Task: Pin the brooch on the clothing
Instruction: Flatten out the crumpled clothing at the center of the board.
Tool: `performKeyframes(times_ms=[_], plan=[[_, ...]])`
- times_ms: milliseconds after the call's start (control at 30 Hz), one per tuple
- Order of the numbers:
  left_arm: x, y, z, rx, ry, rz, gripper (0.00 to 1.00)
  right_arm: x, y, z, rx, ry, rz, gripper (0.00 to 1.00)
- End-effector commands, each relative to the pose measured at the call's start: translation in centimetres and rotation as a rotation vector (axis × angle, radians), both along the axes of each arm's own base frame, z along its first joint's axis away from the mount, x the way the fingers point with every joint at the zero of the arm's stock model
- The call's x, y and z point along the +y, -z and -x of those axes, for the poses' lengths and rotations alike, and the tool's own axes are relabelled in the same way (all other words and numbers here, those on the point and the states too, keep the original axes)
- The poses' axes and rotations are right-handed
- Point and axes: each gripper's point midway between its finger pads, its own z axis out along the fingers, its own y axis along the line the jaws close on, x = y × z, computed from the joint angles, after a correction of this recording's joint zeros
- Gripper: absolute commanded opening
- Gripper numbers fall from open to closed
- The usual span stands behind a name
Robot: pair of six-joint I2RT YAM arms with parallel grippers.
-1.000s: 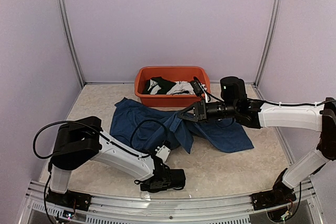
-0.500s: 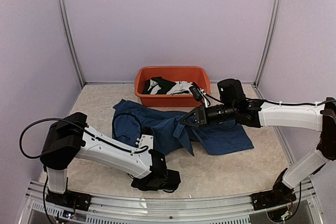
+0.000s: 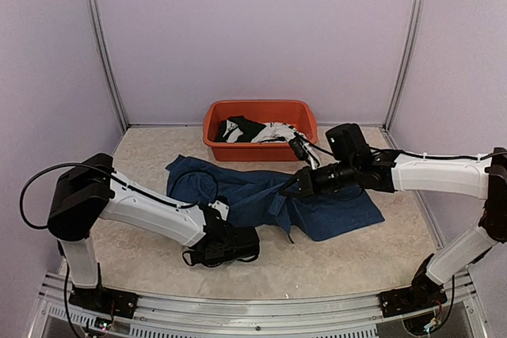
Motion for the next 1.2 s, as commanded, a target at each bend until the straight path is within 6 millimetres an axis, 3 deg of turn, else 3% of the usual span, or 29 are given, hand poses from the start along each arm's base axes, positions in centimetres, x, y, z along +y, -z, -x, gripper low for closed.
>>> performKeyframes(times_ms=[0, 133, 233, 467, 633, 800, 900, 933, 967, 1067, 1167], plan=[[-7.4, 0.6, 1.4, 0.269, 0.374, 0.231, 0.00, -1.0, -1.5, -0.2, -0.044, 0.025, 0.009, 0.00], [-9.7, -2.0, 5.1, 0.400, 0.550, 0.428, 0.00, -1.2, -1.2, 0.8, -0.031, 0.006, 0.008, 0.00], [-9.5, -3.6, 7.5, 0.454, 0.619, 0.449, 0.00, -1.1, -0.3, 2.1, -0.023, -0.033, 0.027, 0.00], [-6.5, -6.2, 10.1, 0.566, 0.595, 0.510, 0.00, -0.3, 3.2, 7.5, -0.004, -0.199, 0.168, 0.00], [-4.0, -7.7, 11.8, 0.659, 0.578, 0.546, 0.00, -1.8, 3.4, 8.4, -0.028, -0.190, 0.240, 0.00], [-2.6, -6.7, 14.3, 0.806, 0.565, 0.511, 0.00, -3.3, 4.1, 9.2, -0.039, -0.210, 0.349, 0.00], [-2.4, -5.4, 15.4, 0.883, 0.558, 0.478, 0.14, -3.6, 5.5, 10.2, -0.024, -0.258, 0.416, 0.01], [-2.6, -5.2, 15.6, 0.898, 0.562, 0.476, 0.29, -3.7, 5.9, 10.4, -0.021, -0.275, 0.436, 0.06], [-2.5, -5.0, 15.5, 0.897, 0.554, 0.466, 0.44, -3.8, 6.3, 10.6, -0.019, -0.288, 0.455, 0.15], [-2.2, -5.2, 14.0, 0.843, 0.502, 0.470, 0.72, -3.9, 5.6, 10.5, -0.058, -0.300, 0.464, 0.46], [-1.2, -6.7, 11.4, 0.740, 0.408, 0.533, 0.85, -3.4, 2.3, 9.2, -0.143, -0.259, 0.404, 0.68]])
